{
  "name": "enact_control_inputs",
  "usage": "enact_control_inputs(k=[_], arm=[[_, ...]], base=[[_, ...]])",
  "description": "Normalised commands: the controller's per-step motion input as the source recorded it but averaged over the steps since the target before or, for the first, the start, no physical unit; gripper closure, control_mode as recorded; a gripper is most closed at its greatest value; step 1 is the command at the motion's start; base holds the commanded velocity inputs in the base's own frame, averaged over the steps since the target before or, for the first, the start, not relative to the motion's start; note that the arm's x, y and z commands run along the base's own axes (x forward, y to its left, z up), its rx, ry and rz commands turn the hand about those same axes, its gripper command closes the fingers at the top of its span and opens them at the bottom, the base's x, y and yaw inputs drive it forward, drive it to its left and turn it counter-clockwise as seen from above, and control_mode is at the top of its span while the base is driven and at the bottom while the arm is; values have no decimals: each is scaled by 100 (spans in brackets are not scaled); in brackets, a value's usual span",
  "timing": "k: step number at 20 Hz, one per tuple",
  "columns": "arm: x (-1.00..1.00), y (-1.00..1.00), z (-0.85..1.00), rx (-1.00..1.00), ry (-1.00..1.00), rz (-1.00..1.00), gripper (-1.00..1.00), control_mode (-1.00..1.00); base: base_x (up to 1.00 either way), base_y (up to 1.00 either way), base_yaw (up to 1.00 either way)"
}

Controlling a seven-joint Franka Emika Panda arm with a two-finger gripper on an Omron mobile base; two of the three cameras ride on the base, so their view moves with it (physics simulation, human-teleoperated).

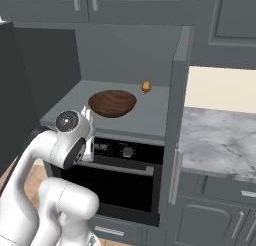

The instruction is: Pick the mug and place it in the sink. Pick the bowl and place it in the open cabinet and then close the cabinet.

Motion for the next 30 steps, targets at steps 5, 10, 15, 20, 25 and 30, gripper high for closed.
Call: enact_control_inputs(k=[5,10,15,20,25,30], arm=[[0,0,0,0,0,0,-100,100],[-24,-1,0,0,-3,0,-100,-100],[-71,-10,9,0,-13,-2,-100,-100],[-72,-13,9,2,-9,-2,-100,-100],[-63,-14,1,1,-14,-3,-100,-100],[-45,-32,0,0,-26,-8,-100,-100]], base=[[0,0,0],[0,0,0],[0,0,0],[0,0,0],[0,0,0],[0,0,0]])
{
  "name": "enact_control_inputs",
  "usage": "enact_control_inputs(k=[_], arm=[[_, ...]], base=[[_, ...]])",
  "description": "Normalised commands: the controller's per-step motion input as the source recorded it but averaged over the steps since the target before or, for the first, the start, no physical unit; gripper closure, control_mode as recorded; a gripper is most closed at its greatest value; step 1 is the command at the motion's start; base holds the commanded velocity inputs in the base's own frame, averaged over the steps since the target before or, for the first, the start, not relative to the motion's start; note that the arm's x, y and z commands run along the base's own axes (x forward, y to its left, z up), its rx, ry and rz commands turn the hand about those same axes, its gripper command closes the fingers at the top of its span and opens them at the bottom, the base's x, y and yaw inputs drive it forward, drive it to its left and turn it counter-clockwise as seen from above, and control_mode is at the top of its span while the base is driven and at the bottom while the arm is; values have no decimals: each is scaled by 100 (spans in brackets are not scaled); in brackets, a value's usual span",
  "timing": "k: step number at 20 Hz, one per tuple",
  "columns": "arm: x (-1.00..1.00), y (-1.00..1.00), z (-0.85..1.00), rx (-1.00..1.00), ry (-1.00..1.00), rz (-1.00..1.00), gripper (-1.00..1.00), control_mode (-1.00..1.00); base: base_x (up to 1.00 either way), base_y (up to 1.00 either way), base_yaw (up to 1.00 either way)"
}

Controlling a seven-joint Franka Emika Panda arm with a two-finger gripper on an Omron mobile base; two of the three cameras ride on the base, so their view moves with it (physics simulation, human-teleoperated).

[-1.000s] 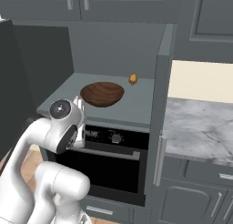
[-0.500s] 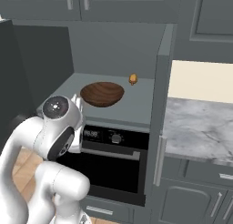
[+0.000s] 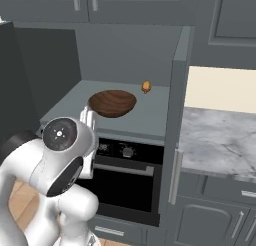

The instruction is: Pick the mug and place it in the sink. Pick the bowl and place it in the open cabinet and then close the cabinet.

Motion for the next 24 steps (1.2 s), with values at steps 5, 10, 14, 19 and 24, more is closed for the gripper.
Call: enact_control_inputs(k=[5,10,14,19,24], arm=[[-49,-24,15,0,-40,-7,-100,-100],[-47,-30,21,6,-24,-7,-100,-100],[-41,-23,19,6,-16,-7,-100,-100],[-7,-29,12,5,-5,-1,-100,-100],[-2,-25,2,3,-5,0,-100,-100]], base=[[0,0,0],[0,0,0],[0,0,0],[0,0,0],[0,0,0]])
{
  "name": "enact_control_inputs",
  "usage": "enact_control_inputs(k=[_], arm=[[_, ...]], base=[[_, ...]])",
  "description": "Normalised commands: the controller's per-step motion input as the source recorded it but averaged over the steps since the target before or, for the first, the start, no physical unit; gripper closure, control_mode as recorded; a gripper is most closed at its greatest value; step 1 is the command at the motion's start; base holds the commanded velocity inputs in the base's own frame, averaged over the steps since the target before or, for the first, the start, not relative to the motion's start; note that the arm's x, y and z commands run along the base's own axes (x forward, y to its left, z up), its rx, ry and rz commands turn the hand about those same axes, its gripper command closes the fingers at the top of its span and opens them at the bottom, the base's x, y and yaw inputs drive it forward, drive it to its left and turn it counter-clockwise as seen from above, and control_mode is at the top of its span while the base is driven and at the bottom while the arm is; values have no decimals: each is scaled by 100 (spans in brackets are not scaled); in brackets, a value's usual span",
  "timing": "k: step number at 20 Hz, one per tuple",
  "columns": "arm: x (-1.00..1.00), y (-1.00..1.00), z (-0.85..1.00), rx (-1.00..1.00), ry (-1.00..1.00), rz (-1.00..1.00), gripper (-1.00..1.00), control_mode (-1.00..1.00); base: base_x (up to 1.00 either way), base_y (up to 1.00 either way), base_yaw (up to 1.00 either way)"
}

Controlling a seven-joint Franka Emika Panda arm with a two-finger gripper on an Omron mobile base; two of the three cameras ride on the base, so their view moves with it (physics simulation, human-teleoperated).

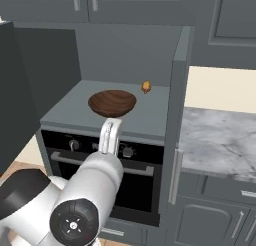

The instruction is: Pick the mug and place it in the sink. Pick the bowl and place it in the open cabinet and then close the cabinet.

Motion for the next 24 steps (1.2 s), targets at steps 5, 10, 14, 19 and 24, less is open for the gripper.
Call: enact_control_inputs(k=[5,10,14,19,24], arm=[[-1,-34,0,3,-6,0,-100,-100],[-4,-33,0,1,-12,0,-100,-100],[0,-31,0,0,-16,0,-100,-100],[0,-44,0,1,-15,0,-100,-100],[2,-41,0,3,-11,0,-100,-100]], base=[[0,0,0],[0,0,0],[0,0,0],[0,0,0],[0,0,0]])
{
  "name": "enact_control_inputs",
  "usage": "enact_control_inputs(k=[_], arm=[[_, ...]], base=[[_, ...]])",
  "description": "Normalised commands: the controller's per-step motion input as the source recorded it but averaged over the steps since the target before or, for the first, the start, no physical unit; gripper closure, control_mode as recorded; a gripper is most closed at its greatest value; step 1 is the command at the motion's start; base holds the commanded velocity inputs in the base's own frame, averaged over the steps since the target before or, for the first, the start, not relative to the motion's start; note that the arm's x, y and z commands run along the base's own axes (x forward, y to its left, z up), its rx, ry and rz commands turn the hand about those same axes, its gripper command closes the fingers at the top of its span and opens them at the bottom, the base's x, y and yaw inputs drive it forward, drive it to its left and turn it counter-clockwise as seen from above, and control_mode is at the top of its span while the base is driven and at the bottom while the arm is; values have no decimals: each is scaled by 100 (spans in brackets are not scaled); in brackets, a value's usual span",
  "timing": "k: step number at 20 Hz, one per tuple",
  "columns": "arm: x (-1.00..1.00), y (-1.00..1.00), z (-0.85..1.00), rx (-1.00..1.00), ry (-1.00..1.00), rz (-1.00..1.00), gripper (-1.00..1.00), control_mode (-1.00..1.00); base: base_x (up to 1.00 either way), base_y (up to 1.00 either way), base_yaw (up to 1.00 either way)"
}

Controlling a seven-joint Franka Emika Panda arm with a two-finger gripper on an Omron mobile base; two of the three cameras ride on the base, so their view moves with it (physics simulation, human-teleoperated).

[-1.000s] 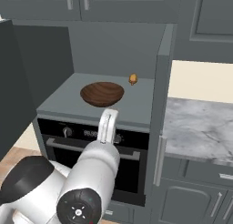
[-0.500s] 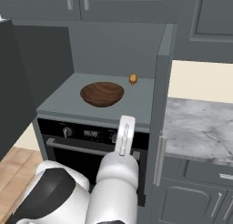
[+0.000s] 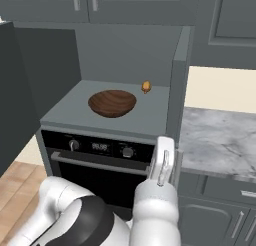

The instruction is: Pick the mug and place it in the sink. Pick the bowl and place it in the open cabinet and then close the cabinet.

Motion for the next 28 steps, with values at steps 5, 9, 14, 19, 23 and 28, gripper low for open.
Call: enact_control_inputs(k=[5,9,14,19,23,28], arm=[[20,-34,0,2,-3,0,-100,-100],[29,-30,-1,0,0,3,-100,-100],[22,-31,-15,0,-1,3,-100,-100],[8,-30,-23,0,-4,2,-100,-100],[21,-6,-23,0,-6,2,-100,-100],[25,0,-23,0,-8,5,-100,-100]], base=[[0,0,0],[0,0,0],[0,0,0],[0,0,0],[0,0,0],[0,0,0]])
